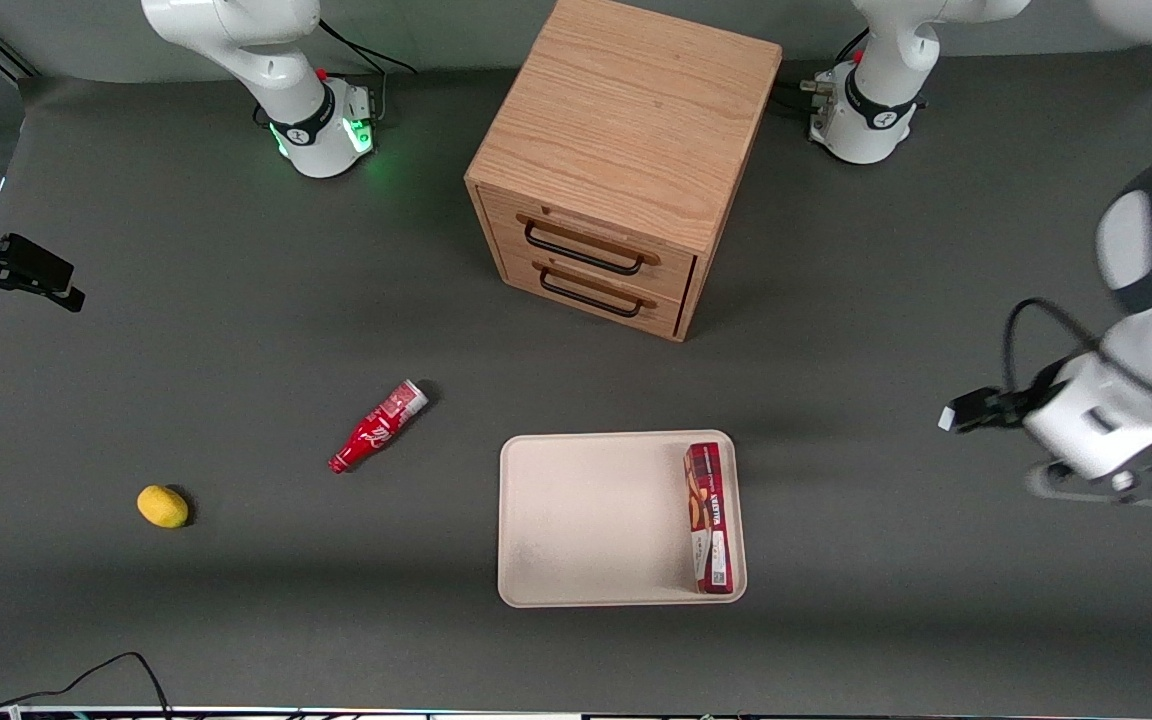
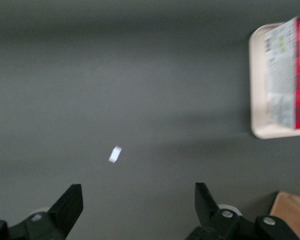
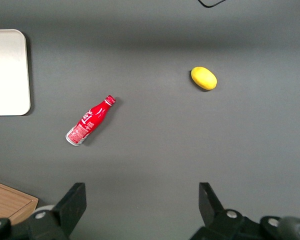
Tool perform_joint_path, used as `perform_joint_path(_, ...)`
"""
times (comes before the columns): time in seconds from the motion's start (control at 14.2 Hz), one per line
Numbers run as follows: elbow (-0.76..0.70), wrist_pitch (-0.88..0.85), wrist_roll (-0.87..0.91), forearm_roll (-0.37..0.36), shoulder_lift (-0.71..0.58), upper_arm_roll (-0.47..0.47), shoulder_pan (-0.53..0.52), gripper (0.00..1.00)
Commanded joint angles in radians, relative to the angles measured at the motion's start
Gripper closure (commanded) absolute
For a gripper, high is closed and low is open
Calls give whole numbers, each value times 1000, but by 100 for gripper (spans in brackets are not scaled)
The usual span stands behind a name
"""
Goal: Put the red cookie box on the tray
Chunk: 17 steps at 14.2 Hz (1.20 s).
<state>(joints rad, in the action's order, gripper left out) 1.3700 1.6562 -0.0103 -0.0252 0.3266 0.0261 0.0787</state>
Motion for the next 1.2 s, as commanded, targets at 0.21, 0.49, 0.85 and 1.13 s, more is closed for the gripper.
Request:
perform_joint_path(0.21,124,-120,-96,-36,-205,-15,-112,0)
perform_joint_path(0.49,15,-279,-99,-35,-205,-6,-94,0)
perform_joint_path(0.85,20,-280,-97,-13,-198,124,26,0)
perform_joint_path(1.13,24,-267,-99,30,-196,127,18,0)
